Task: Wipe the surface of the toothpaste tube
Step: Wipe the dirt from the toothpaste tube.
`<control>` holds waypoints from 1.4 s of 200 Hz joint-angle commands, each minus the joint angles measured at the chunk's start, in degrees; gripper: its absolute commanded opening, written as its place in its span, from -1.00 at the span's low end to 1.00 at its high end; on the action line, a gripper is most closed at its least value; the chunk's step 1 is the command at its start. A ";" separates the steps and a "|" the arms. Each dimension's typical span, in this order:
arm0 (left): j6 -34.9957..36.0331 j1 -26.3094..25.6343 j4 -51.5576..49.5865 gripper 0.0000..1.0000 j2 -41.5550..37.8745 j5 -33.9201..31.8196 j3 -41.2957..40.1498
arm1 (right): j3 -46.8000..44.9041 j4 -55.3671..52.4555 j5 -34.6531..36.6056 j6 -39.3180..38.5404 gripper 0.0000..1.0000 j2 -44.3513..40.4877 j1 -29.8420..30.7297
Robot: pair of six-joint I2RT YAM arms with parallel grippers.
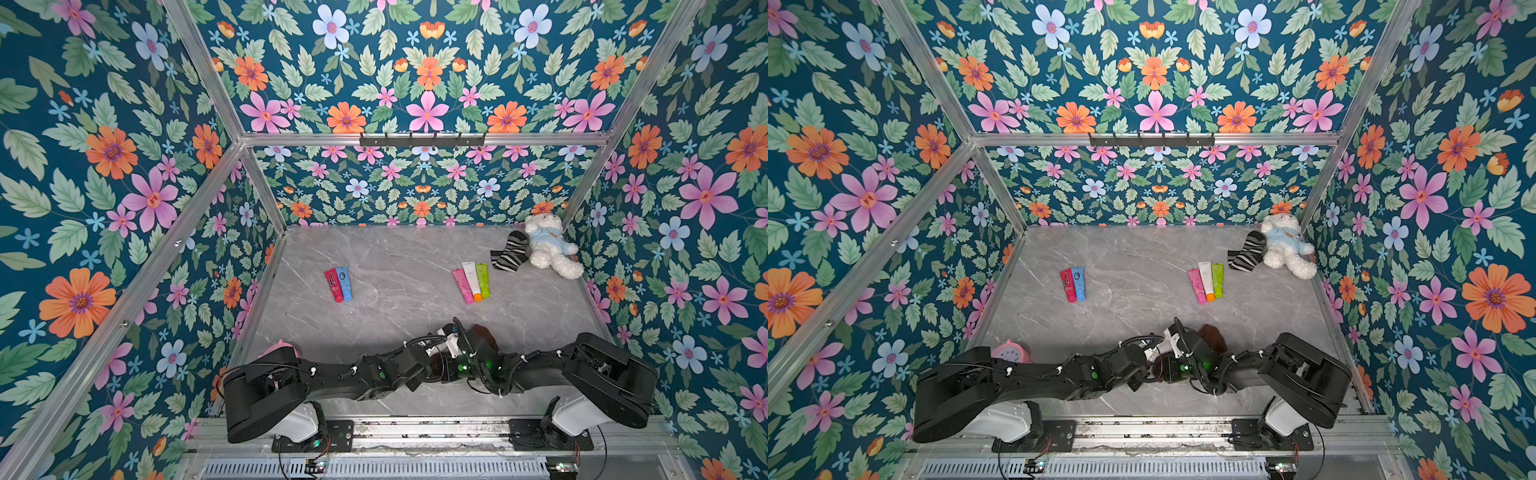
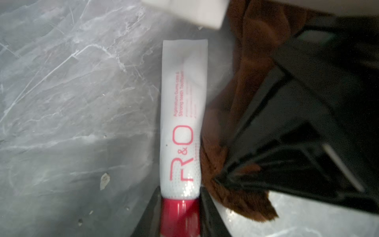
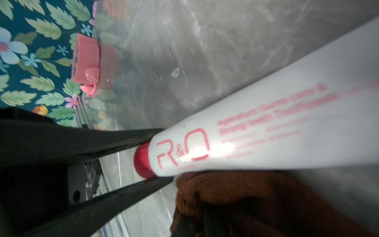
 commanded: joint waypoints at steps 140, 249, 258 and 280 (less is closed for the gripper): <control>0.13 -0.57 2.38 -1.00 1.21 1.46 0.64 | 8.77 -18.52 8.08 -9.15 -1.00 1.69 -7.36; 0.14 -1.08 2.18 -1.00 2.26 1.44 1.17 | 12.47 -27.04 15.37 -11.25 -1.00 -3.53 -6.30; 0.13 -1.20 2.14 -1.00 2.25 1.44 1.18 | 12.97 -27.05 15.34 -11.30 -1.00 -1.29 -6.30; 0.06 -1.22 2.11 -1.00 2.49 1.35 1.27 | 12.40 -24.47 13.23 -10.97 -1.00 2.91 -6.26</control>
